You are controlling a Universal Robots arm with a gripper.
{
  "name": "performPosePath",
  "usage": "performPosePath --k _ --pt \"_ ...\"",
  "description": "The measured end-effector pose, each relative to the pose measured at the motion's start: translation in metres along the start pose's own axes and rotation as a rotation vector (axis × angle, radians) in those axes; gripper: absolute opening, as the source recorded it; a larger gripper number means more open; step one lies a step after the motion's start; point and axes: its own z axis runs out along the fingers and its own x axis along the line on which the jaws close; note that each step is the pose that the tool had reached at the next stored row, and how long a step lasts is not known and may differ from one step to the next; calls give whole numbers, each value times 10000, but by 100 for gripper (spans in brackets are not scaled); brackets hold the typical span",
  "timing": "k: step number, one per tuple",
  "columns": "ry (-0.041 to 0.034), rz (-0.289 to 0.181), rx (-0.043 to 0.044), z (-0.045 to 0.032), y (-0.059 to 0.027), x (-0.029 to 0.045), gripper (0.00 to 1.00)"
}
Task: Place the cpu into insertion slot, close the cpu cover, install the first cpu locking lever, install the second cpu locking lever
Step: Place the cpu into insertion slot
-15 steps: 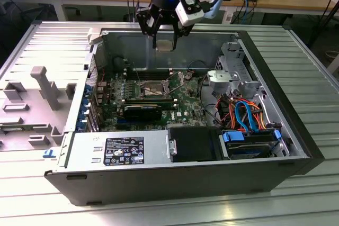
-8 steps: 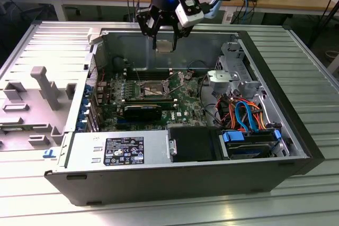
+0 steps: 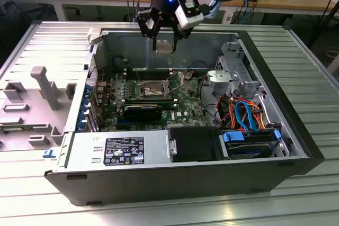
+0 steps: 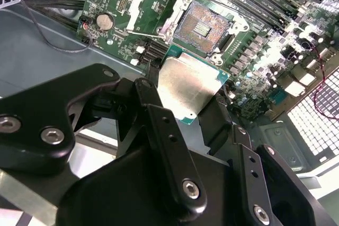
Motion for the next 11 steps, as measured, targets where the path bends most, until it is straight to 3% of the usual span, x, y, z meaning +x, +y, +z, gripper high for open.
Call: performPosePath --k 11 --pt "0 0 1 50 -16 -1 55"
